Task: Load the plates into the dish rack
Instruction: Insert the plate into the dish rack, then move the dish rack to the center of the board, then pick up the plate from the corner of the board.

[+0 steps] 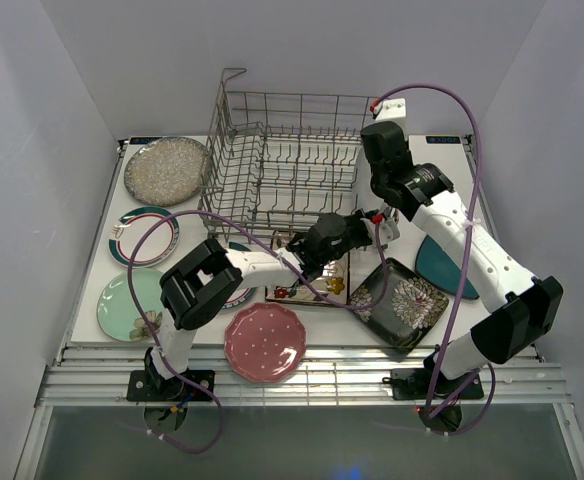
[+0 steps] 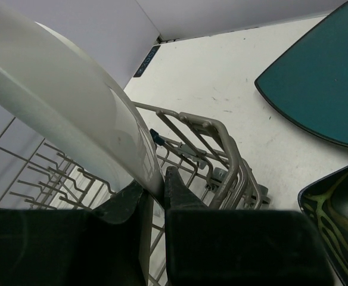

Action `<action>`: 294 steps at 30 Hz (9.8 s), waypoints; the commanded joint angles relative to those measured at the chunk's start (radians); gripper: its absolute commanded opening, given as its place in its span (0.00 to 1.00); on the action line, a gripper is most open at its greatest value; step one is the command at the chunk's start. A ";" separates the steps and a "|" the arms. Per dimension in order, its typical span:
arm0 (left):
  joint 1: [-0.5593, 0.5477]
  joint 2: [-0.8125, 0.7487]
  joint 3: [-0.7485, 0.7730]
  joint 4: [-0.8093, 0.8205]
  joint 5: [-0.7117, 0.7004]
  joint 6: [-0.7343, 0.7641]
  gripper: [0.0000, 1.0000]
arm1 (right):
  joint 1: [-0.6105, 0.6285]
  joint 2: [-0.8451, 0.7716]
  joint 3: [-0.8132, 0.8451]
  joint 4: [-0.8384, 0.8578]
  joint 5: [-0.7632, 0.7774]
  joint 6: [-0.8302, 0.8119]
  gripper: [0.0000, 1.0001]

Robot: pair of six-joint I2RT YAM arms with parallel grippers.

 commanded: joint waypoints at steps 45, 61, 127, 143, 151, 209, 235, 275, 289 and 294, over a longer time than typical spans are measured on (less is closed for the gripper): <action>-0.118 -0.359 -0.044 -0.196 -0.038 0.007 0.98 | -0.064 0.002 0.058 0.143 -0.218 0.057 0.08; -0.123 -0.771 -0.070 -0.473 -0.298 -0.120 0.98 | -0.066 -0.033 -0.003 0.160 -0.222 0.060 0.22; 0.894 -0.735 -0.123 -0.733 -0.114 -0.593 0.98 | -0.403 -0.705 -0.973 0.528 -0.659 0.255 0.53; 0.896 -0.727 -0.151 -0.719 -0.097 -0.639 0.98 | -0.455 -0.541 -0.922 0.677 -0.802 0.252 0.59; 0.896 -0.752 -0.176 -0.718 -0.094 -0.648 0.90 | -0.463 -0.445 -0.898 0.730 -0.838 0.257 0.54; 0.896 -0.801 -0.237 -0.696 -0.087 -0.690 0.98 | -0.527 -0.740 -1.060 0.525 -0.510 0.502 0.90; 0.896 -0.834 -0.280 -0.641 -0.084 -0.691 0.98 | -0.527 -0.955 -1.261 0.108 -0.217 1.000 0.90; 0.896 -0.798 -0.288 -0.625 -0.051 -0.687 0.98 | -0.734 -0.963 -1.367 0.167 -0.242 0.988 0.90; 0.896 -0.805 -0.283 -0.638 -0.036 -0.688 0.98 | -0.998 -0.987 -1.474 0.368 -0.598 0.832 0.90; 0.896 -0.808 -0.286 -0.639 -0.033 -0.687 0.98 | -1.017 -1.006 -1.497 0.420 -0.669 0.812 0.90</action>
